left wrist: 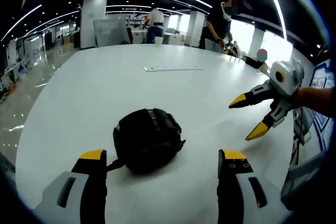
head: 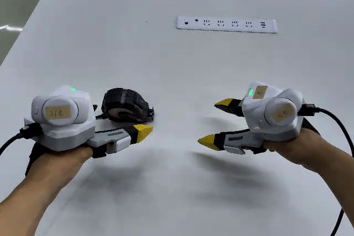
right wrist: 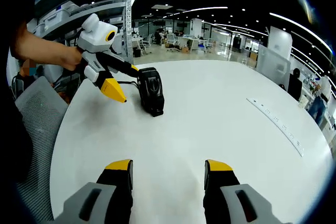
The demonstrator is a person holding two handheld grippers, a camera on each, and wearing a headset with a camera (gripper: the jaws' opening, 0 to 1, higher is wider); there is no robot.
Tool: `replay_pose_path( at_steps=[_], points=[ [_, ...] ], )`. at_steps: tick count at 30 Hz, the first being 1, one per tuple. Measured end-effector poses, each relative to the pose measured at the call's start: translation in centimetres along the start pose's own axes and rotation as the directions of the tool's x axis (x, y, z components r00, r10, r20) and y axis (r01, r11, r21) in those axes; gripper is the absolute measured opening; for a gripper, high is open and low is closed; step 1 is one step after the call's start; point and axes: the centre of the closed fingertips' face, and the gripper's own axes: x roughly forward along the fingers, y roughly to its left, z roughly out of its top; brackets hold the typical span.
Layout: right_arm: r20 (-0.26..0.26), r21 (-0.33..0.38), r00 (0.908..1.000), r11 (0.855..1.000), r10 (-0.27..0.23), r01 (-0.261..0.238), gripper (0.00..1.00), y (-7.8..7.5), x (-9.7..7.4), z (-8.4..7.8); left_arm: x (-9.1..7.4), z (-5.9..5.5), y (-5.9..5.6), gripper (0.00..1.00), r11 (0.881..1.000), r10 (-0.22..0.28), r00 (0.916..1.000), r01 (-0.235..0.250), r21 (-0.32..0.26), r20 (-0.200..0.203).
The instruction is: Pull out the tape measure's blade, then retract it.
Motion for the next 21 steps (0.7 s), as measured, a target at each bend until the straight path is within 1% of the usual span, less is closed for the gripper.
replay_pose_path(
  at_steps=[1, 4, 8, 12, 15, 20, 21],
  points=[
    [0.000, 0.005, 1.0000, 1.000, -0.007, 0.007, 0.54, 0.1, -0.3, -0.2, -0.2, 0.0, -0.2, 0.85, 1.000, -0.005, 1.0000, 0.005, 0.016, 0.006],
    [0.011, 0.023, 0.9996, 0.999, -0.026, 0.026, 0.56, 0.2, -1.2, -0.7, -0.7, -0.1, -0.3, 0.87, 0.999, -0.016, 0.9998, 0.015, 0.051, 0.010],
    [0.024, 0.050, 0.9986, 0.998, -0.047, 0.046, 0.61, 0.4, -2.0, -1.2, -1.4, -0.3, -0.5, 0.88, 0.996, -0.036, 0.9989, 0.033, 0.084, 0.029],
    [0.038, 0.074, 0.9973, 0.995, -0.064, 0.061, 0.65, 0.8, -2.9, -1.8, -2.1, -0.6, -0.7, 0.90, 0.993, -0.054, 0.9976, 0.049, 0.108, 0.043],
    [0.047, 0.089, 0.9963, 0.994, -0.072, 0.067, 0.67, 1.0, -3.4, -2.1, -2.6, -1.0, -1.0, 0.90, 0.990, -0.069, 0.9967, 0.064, 0.122, 0.042],
    [0.066, 0.119, 0.9937, 0.989, -0.091, 0.083, 0.71, 1.2, -4.2, -2.4, -3.3, -1.1, -1.2, 0.94, 0.987, -0.097, 0.9930, 0.087, 0.133, 0.067],
    [0.076, 0.130, 0.9924, 0.988, -0.097, 0.087, 0.72, 1.2, -4.4, -2.3, -3.4, -1.1, -1.4, 0.95, 0.986, -0.110, 0.9911, 0.100, 0.133, 0.074]
  ],
)
